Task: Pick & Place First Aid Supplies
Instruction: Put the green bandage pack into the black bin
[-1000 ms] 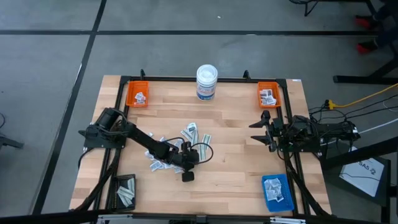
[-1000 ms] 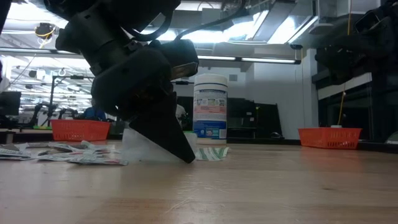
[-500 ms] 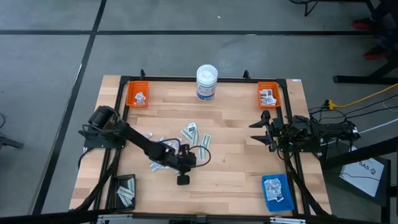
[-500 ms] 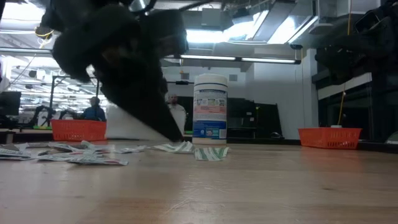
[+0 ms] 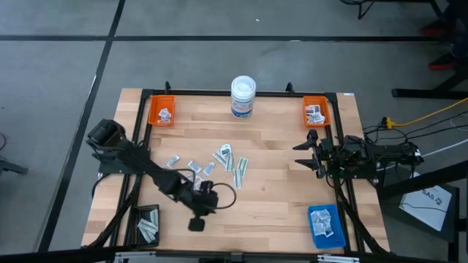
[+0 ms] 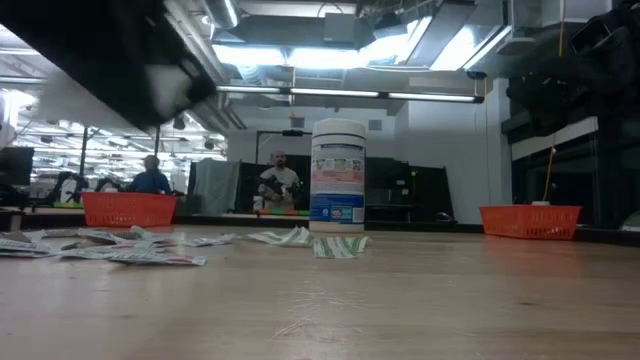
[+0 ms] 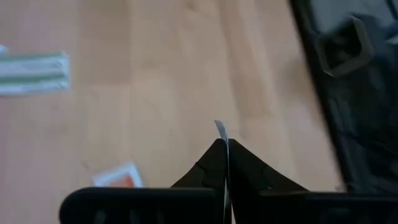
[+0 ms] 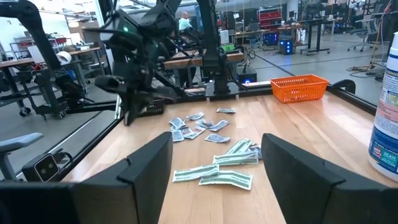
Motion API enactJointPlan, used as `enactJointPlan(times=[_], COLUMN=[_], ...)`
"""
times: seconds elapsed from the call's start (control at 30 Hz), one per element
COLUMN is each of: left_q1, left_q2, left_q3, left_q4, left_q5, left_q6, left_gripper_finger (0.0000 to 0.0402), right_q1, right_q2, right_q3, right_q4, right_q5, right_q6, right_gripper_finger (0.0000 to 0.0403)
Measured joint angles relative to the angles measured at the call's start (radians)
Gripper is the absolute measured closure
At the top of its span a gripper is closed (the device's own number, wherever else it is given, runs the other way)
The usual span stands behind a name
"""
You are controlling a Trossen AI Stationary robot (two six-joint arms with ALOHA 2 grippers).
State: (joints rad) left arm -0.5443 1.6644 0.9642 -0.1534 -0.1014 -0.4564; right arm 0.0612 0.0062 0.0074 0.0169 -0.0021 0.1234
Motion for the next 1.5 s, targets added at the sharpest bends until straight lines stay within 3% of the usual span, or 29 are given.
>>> enactJointPlan(times=[0.17, 0.47, 0.9, 1.17, 1.5], left_q1=[-0.072, -0.218, -0.408, -0.495, -0.502], left_q2=[-0.066, -0.137, -0.141, -0.141, -0.141], left_q3=[0.001, 0.001, 0.001, 0.001, 0.002], left_q4=[-0.109, -0.331, -0.337, -0.355, -0.504], left_q5=[0.051, 0.125, 0.331, 0.36, 0.338], left_q6=[-0.081, -0.376, -0.775, -0.948, -1.069], left_gripper_finger=[0.04, 0.0399, 0.04, 0.0398, 0.0388], right_q1=[0.0, 0.0, 0.0, 0.0, 0.0], right_q2=[0.0, 0.0, 0.0, 0.0, 0.0], right_q3=[0.0, 0.0, 0.0, 0.0, 0.0], right_q4=[0.0, 0.0, 0.0, 0.0, 0.0], right_q5=[0.0, 0.0, 0.0, 0.0, 0.0], right_q6=[0.0, 0.0, 0.0, 0.0, 0.0], right_gripper_finger=[0.0158, 0.0158, 0.0158, 0.0158, 0.0158])
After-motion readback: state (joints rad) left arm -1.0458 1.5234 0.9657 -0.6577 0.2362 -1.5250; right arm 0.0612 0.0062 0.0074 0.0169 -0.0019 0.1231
